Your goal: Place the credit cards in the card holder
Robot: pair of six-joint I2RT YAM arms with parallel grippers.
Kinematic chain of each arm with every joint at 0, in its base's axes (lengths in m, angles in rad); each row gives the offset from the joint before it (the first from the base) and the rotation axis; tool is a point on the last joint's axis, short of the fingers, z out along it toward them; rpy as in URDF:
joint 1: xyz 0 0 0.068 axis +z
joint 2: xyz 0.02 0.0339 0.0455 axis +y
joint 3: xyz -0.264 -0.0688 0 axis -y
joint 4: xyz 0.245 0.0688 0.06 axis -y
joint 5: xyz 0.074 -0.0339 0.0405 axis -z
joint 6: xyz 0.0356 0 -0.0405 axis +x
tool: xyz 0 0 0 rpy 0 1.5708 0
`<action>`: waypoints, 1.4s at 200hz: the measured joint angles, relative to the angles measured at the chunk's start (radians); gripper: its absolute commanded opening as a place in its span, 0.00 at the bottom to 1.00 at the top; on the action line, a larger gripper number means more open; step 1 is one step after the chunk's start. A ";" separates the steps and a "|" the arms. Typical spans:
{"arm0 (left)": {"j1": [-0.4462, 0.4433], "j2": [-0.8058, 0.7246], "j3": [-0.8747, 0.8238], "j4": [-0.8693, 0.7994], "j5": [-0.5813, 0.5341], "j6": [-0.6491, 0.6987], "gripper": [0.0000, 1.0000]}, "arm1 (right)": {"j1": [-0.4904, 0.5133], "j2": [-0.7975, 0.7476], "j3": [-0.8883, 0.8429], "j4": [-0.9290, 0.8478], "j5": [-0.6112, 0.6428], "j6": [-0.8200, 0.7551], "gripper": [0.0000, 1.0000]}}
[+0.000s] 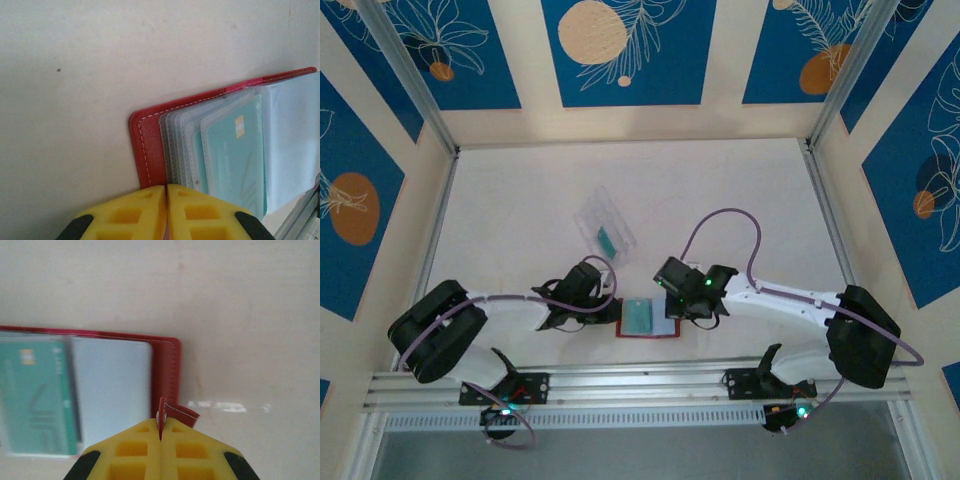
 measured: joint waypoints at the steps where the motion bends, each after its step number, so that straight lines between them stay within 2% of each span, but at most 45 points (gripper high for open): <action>1: 0.000 0.001 0.000 0.000 0.000 -0.002 0.12 | 0.000 0.000 0.000 0.003 -0.003 -0.001 0.00; 65: -0.008 0.018 0.005 0.025 -0.003 -0.040 0.12 | 0.000 0.006 0.000 0.218 -0.150 -0.015 0.00; 145: -0.026 0.016 0.020 0.020 -0.026 -0.082 0.15 | -0.011 0.193 0.001 0.528 -0.365 -0.005 0.00; 215: -0.029 -0.130 0.000 -0.192 -0.147 -0.092 0.22 | -0.028 0.322 0.056 0.608 -0.439 -0.003 0.00; 260: -0.024 -0.280 -0.053 -0.326 -0.176 -0.101 0.22 | -0.029 0.364 0.064 0.600 -0.443 -0.007 0.00; 280: -0.008 -0.344 -0.060 -0.387 -0.183 -0.104 0.22 | -0.029 0.397 0.098 0.596 -0.449 -0.015 0.04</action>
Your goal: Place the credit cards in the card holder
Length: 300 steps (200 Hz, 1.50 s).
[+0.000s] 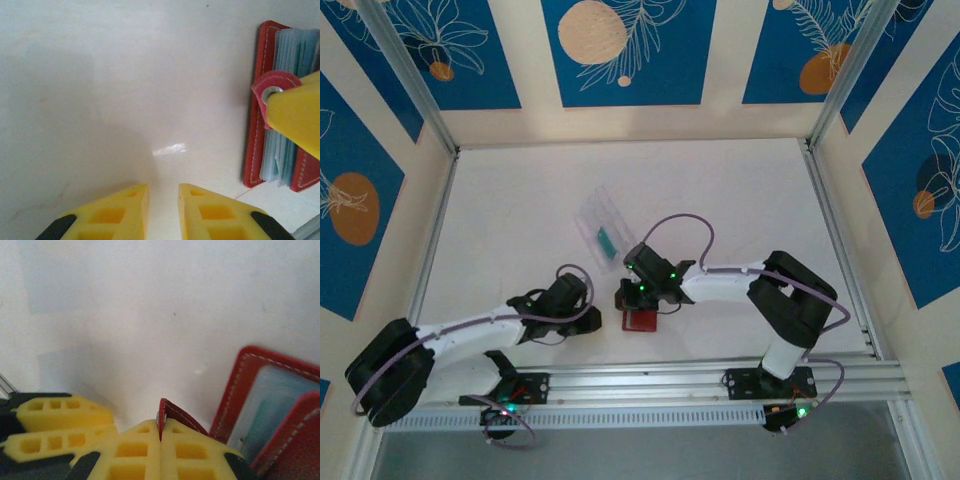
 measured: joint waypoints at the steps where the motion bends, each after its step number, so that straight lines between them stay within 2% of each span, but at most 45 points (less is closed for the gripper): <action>1: 0.001 -0.002 0.000 -0.002 -0.001 0.000 0.22 | 0.000 0.002 0.002 0.000 0.000 0.000 0.04; 47: 0.024 -0.077 0.000 -0.085 -0.019 0.008 0.21 | 0.002 0.113 0.097 0.001 -0.046 -0.042 0.16; 85: 0.026 -0.077 0.019 -0.138 -0.019 0.043 0.21 | 0.002 0.121 0.156 -0.064 -0.066 -0.094 0.39; 124: 0.026 -0.080 0.050 -0.153 -0.020 0.068 0.21 | 0.002 0.100 0.206 -0.178 -0.080 -0.150 0.47; 165: 0.026 -0.098 0.076 -0.185 -0.021 0.085 0.21 | -0.014 0.031 0.233 -0.271 -0.090 -0.189 0.52; 203: 0.026 -0.065 0.153 -0.203 -0.018 0.129 0.21 | -0.084 -0.088 0.218 -0.335 -0.076 -0.213 0.50; 224: 0.022 -0.004 0.220 -0.204 -0.011 0.163 0.22 | -0.134 -0.174 0.167 -0.357 -0.060 -0.219 0.46; 255: 0.013 0.138 0.332 -0.184 0.015 0.218 0.22 | -0.199 -0.255 0.055 -0.376 -0.052 -0.218 0.49; 300: 0.012 0.342 0.411 -0.129 0.065 0.270 0.21 | -0.210 -0.268 -0.056 -0.369 -0.068 -0.217 0.52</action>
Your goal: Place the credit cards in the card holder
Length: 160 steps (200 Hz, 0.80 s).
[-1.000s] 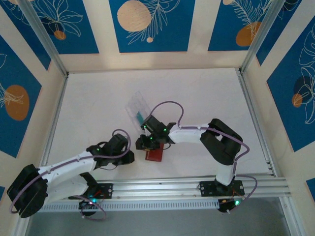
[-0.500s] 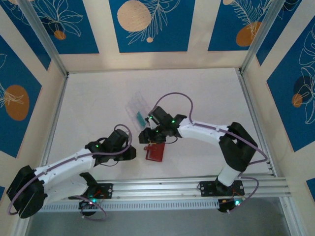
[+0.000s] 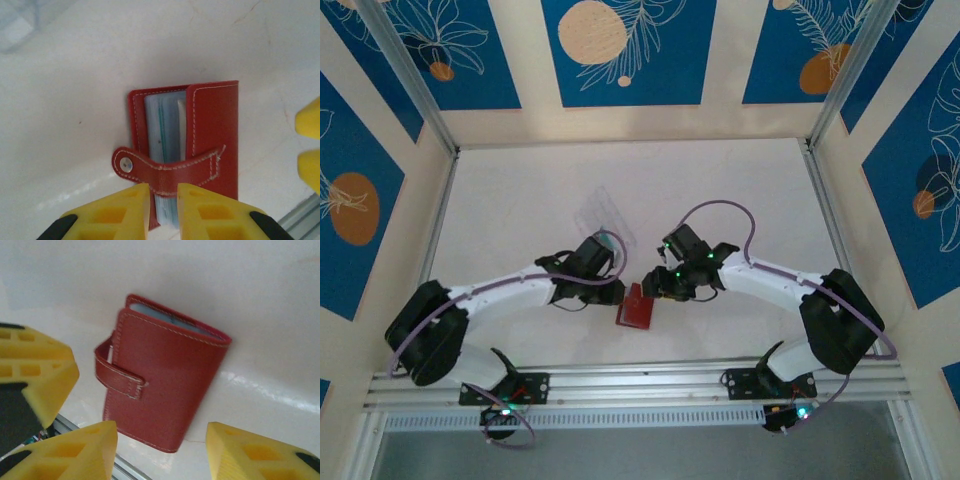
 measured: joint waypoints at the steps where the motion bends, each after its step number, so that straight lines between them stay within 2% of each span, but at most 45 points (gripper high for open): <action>1: 0.000 0.003 0.001 0.000 0.001 0.001 0.21 | 0.000 0.000 -0.002 0.002 -0.001 0.000 0.52; 70: 0.001 0.154 0.026 0.027 0.010 0.043 0.21 | 0.000 0.072 -0.062 0.120 -0.064 0.003 0.57; 127: 0.012 0.168 0.004 0.067 0.014 0.054 0.20 | 0.000 0.135 -0.086 0.203 -0.104 0.007 0.57; 143: 0.015 0.165 -0.009 0.083 0.019 0.053 0.20 | 0.000 0.148 -0.095 0.238 -0.129 0.011 0.55; 160: 0.016 0.163 -0.019 0.107 0.028 0.050 0.20 | 0.006 0.168 -0.094 0.286 -0.162 0.021 0.49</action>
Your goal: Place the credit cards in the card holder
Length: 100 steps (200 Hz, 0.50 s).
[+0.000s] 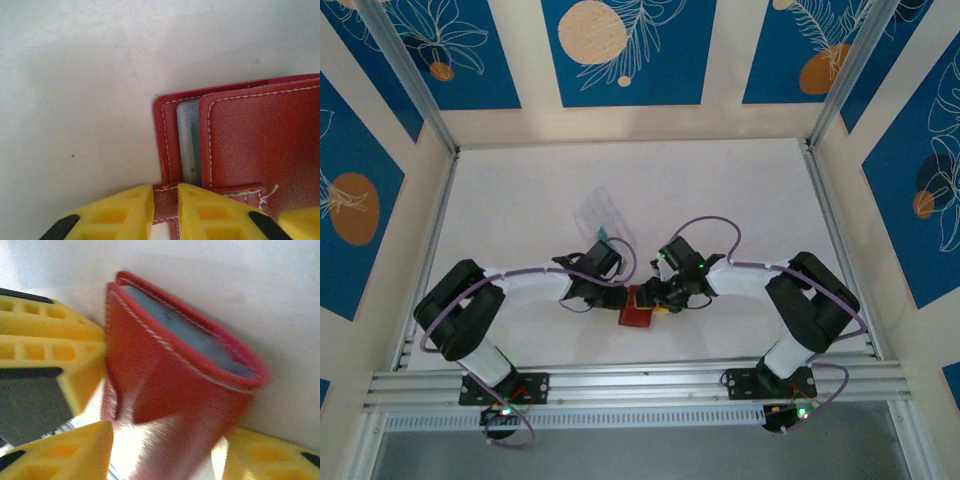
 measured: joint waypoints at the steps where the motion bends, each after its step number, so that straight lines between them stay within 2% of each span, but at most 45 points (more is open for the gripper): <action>1: 0.000 0.000 -0.001 0.003 0.001 0.000 0.20 | 0.002 0.003 0.000 0.005 -0.003 0.002 0.48; 13: 0.000 0.000 -0.006 0.016 0.002 -0.006 0.20 | 0.014 0.024 0.000 0.038 -0.020 0.009 0.36; 36: 0.002 -0.006 -0.014 0.024 0.004 -0.019 0.20 | 0.022 0.031 0.000 0.088 -0.062 0.044 0.00; 51: 0.011 -0.020 -0.030 0.042 0.006 -0.026 0.21 | 0.022 0.003 -0.004 0.071 -0.038 0.055 0.00; 66: 0.016 -0.042 -0.050 0.066 0.008 -0.040 0.23 | 0.032 -0.054 0.004 -0.015 0.054 0.047 0.00; 100: 0.051 -0.113 -0.104 0.021 -0.045 -0.053 0.26 | 0.052 -0.218 0.158 -0.420 0.431 0.032 0.00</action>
